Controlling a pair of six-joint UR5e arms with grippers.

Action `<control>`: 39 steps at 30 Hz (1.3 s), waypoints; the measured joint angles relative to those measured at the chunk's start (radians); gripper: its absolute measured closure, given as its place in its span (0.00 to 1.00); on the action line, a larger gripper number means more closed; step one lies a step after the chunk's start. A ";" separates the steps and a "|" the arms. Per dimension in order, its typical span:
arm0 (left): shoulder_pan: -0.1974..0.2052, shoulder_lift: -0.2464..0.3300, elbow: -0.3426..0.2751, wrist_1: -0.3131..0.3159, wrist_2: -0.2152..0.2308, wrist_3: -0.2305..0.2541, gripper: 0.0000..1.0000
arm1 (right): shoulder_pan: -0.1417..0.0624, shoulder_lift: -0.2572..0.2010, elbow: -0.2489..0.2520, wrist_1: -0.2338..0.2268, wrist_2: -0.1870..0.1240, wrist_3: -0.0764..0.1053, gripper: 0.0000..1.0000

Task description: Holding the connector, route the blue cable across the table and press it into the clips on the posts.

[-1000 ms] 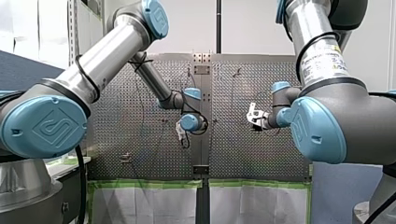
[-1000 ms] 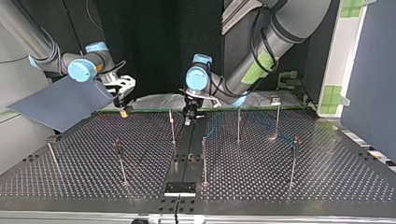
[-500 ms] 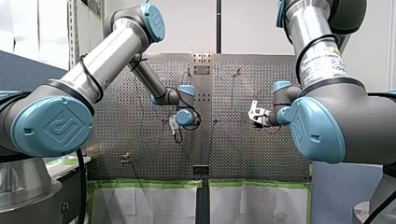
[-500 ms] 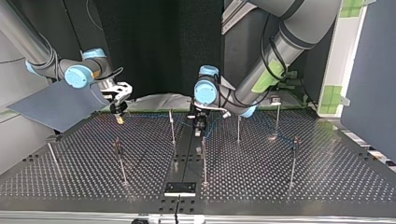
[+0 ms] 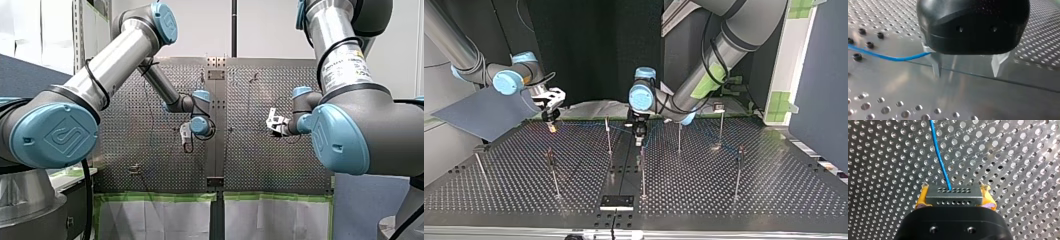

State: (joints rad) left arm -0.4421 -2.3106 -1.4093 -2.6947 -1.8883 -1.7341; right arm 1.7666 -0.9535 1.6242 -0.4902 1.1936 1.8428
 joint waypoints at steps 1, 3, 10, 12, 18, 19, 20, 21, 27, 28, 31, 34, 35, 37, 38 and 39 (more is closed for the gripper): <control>-0.001 0.002 0.000 -0.010 -0.005 0.004 0.00 | 0.000 0.000 0.000 0.001 0.000 -0.001 1.00; -0.005 0.011 -0.003 -0.031 -0.013 0.018 0.00 | 0.000 -0.001 -0.001 0.009 0.000 -0.002 1.00; -0.029 0.070 -0.044 -0.082 -0.006 0.034 0.00 | 0.000 -0.009 -0.002 0.036 0.000 -0.004 1.00; -0.036 0.090 -0.062 -0.084 0.000 0.036 0.00 | 0.000 -0.015 -0.002 0.039 0.000 -0.005 1.00; -0.055 0.148 -0.120 -0.070 0.000 0.042 0.00 | 0.000 -0.025 -0.003 0.040 0.000 -0.004 1.00; -0.057 0.157 -0.129 -0.069 -0.003 0.043 0.00 | 0.000 -0.026 -0.003 0.041 0.000 -0.005 1.00; -0.060 0.166 -0.138 -0.068 -0.006 0.044 0.00 | 0.000 -0.026 -0.003 0.041 0.000 -0.005 1.00; -0.064 0.177 -0.149 -0.068 -0.013 0.047 0.00 | 0.000 -0.027 -0.003 0.042 0.000 -0.005 1.00; -0.102 0.225 -0.200 -0.070 -0.044 0.053 0.00 | 0.000 -0.029 -0.003 0.051 0.000 -0.006 1.00; -0.109 0.229 -0.208 -0.068 -0.047 0.050 0.00 | 0.000 -0.029 -0.003 0.051 0.000 -0.006 1.00; -0.135 0.237 -0.234 -0.052 -0.063 0.031 0.00 | 0.000 -0.029 -0.002 0.054 0.000 -0.006 1.00; -0.166 0.239 -0.249 -0.024 -0.088 0.006 0.00 | 0.000 -0.029 -0.002 0.057 0.001 -0.006 1.00; -0.176 0.239 -0.249 -0.017 -0.093 -0.001 0.00 | 0.000 -0.029 -0.002 0.057 0.001 -0.006 1.00; -0.197 0.239 -0.243 -0.007 -0.102 -0.016 0.00 | 0.000 -0.029 -0.002 0.057 0.002 -0.005 1.00; -0.206 0.238 -0.239 -0.004 -0.105 -0.023 0.00 | 0.000 -0.029 -0.002 0.057 0.003 -0.005 1.00; -0.217 0.238 -0.231 -0.003 -0.110 -0.031 0.00 | 0.000 -0.029 -0.002 0.058 0.004 -0.005 1.00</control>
State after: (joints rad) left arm -0.6589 -2.0725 -1.6408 -2.6977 -1.9980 -1.7649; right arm 1.7663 -0.9827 1.6220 -0.4325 1.1972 1.8380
